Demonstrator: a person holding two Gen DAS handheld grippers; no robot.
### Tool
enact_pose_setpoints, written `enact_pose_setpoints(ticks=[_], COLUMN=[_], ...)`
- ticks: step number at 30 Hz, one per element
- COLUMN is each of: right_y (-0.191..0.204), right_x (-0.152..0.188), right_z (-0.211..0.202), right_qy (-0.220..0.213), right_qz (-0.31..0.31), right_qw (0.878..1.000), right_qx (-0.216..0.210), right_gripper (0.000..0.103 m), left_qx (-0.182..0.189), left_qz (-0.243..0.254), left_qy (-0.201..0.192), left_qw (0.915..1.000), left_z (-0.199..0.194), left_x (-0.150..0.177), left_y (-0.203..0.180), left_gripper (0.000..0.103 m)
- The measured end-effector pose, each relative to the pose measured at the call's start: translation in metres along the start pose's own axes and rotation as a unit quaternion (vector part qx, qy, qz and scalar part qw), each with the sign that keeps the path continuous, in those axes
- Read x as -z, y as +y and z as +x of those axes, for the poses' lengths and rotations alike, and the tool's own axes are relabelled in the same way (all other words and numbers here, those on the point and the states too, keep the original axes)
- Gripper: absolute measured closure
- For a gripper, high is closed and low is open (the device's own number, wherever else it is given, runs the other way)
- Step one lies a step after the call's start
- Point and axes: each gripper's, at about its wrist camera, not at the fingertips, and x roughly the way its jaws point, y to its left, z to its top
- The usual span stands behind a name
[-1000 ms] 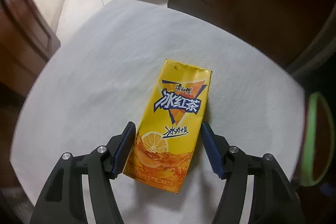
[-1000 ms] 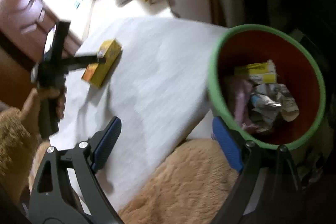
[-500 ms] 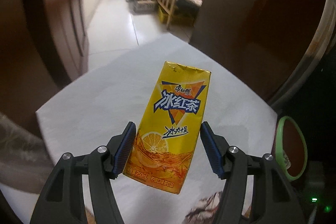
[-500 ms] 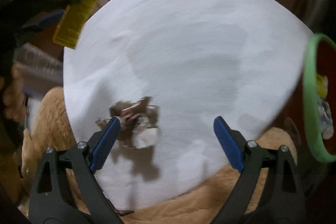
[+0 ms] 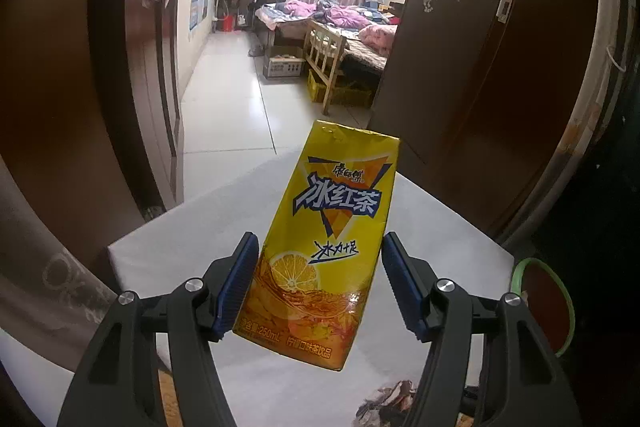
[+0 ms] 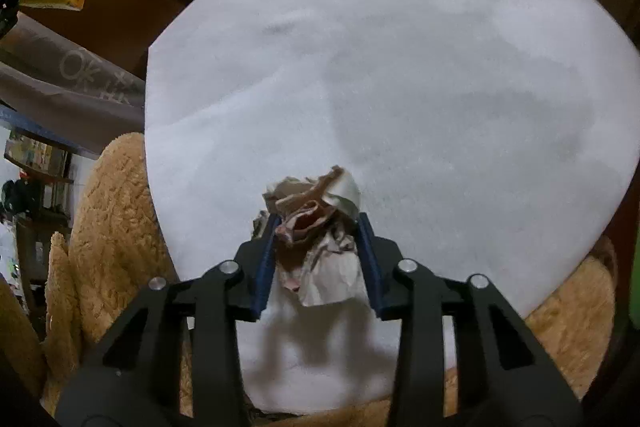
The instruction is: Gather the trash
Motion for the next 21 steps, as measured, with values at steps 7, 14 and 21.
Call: enact_pose_setpoints(ticks=[7, 14, 21], right_y=[0.013, 0.025, 0.027], right_x=[-0.032, -0.053, -0.047], right_z=[-0.049, -0.114, -0.161], right_qy=[-0.085, -0.198, -0.272], right_qz=[-0.019, -0.021, -0.019], right_qw=[0.996, 0.980, 0.962], right_qx=[0.001, 0.007, 0.015], right_gripper=[0.075, 0.075, 0.075], left_qx=[-0.003, -0.010, -0.010], left_qz=[-0.006, 0.001, 0.019], left_qy=[-0.015, -0.035, -0.046], left_qw=[0.9999, 0.9993, 0.9987], left_z=[-0.012, -0.022, -0.029], left_x=[-0.004, -0.004, -0.003], left_y=[0.003, 0.000, -0.013], left_gripper=[0.042, 0.042, 0.052])
